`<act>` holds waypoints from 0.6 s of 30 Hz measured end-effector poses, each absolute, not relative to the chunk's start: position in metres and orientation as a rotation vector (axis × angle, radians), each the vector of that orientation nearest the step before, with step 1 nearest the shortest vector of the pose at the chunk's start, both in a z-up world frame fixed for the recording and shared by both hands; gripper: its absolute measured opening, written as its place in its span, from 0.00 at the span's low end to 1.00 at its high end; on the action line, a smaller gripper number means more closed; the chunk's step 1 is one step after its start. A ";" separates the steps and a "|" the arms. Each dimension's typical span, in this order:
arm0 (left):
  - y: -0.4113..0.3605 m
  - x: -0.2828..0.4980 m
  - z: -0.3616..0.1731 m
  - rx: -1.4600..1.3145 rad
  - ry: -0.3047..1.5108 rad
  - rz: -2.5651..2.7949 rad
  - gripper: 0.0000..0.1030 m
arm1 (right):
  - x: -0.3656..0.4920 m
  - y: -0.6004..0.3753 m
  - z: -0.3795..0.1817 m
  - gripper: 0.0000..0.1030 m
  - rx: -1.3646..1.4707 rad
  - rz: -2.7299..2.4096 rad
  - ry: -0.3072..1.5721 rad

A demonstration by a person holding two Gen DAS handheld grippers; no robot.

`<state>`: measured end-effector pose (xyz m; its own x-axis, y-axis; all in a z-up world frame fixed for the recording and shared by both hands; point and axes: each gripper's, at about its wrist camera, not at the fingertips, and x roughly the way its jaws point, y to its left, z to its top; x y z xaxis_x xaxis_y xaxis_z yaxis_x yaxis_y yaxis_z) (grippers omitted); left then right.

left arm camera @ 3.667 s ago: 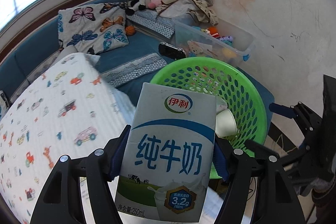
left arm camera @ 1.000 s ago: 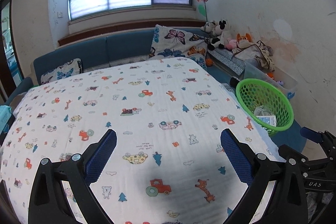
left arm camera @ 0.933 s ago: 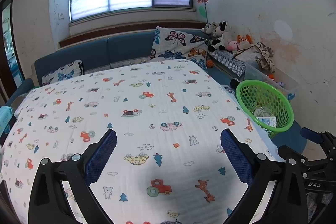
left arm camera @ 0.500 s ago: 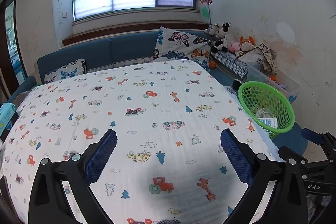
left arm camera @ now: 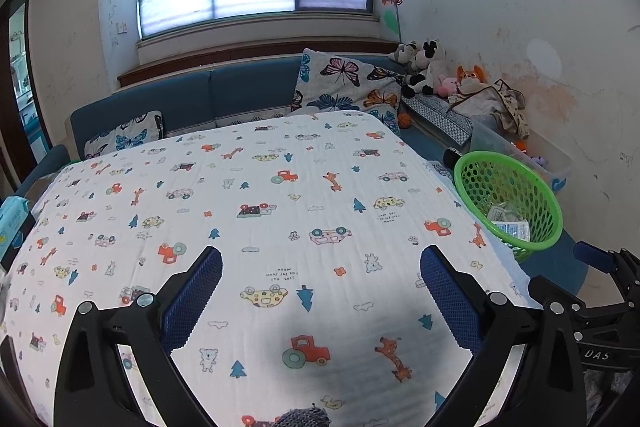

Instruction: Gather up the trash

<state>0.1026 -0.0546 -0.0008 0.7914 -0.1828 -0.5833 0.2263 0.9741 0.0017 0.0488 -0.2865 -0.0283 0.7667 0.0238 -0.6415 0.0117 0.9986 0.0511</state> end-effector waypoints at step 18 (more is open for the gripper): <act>-0.054 0.102 -0.004 0.071 0.622 -0.228 0.93 | 0.050 -0.284 -0.027 0.96 0.049 0.010 0.698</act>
